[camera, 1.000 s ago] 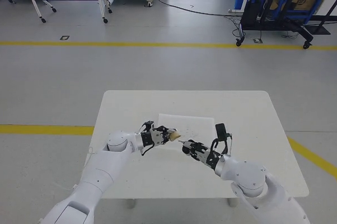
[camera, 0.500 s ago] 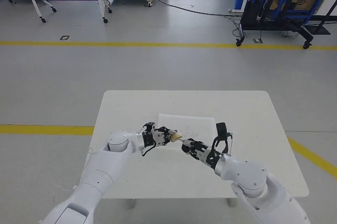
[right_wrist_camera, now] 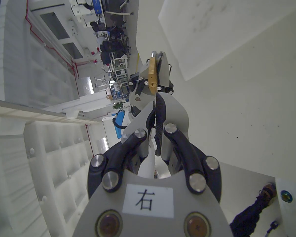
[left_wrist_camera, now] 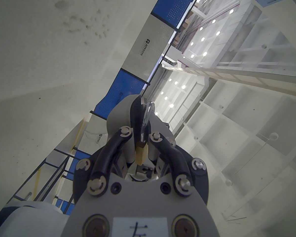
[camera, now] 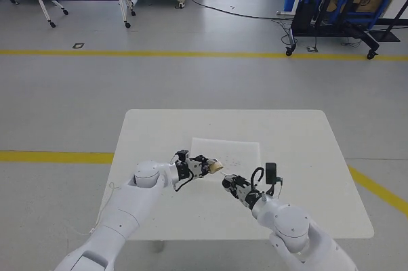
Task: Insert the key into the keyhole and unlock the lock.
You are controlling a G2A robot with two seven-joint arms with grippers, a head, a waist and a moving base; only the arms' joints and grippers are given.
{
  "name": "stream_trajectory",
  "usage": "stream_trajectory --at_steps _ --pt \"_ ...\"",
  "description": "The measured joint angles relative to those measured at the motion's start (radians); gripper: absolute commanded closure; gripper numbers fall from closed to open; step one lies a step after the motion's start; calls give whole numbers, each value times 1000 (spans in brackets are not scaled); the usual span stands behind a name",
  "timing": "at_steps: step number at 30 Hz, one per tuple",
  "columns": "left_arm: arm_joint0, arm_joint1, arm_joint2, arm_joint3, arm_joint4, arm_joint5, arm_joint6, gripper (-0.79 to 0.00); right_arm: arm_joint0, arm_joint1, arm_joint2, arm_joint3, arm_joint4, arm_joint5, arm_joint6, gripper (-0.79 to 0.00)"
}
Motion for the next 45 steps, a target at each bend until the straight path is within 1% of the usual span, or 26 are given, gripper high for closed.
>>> stream_trajectory --at_steps 6,18,23,31,35,37,39,42,45 --pt "8 2 4 -17 25 -7 6 0 16 -14 -19 6 24 -1 -37 0" --pt "16 6 1 -31 29 -4 -10 0 31 -34 -20 38 57 -5 -93 0" --pt "18 6 1 -34 33 -5 -1 0 32 -40 -29 38 52 -5 -100 0" --pt "21 6 -1 -38 27 2 9 0 46 -55 -81 49 10 9 -117 0" --pt "21 6 -2 -38 27 -1 10 0 55 -62 -83 50 12 8 -130 0" --pt "22 6 -7 -39 29 -10 25 0 50 -64 -67 45 17 -7 -152 0" --pt "28 7 -14 -49 38 -34 72 0 39 -64 -53 38 2 -17 -178 0" --pt "50 6 -17 -84 55 -70 151 0 26 -65 -47 31 -30 -18 -203 0" --pt "71 5 -11 -122 77 -81 195 0 25 -69 -53 33 -43 -16 -204 0"
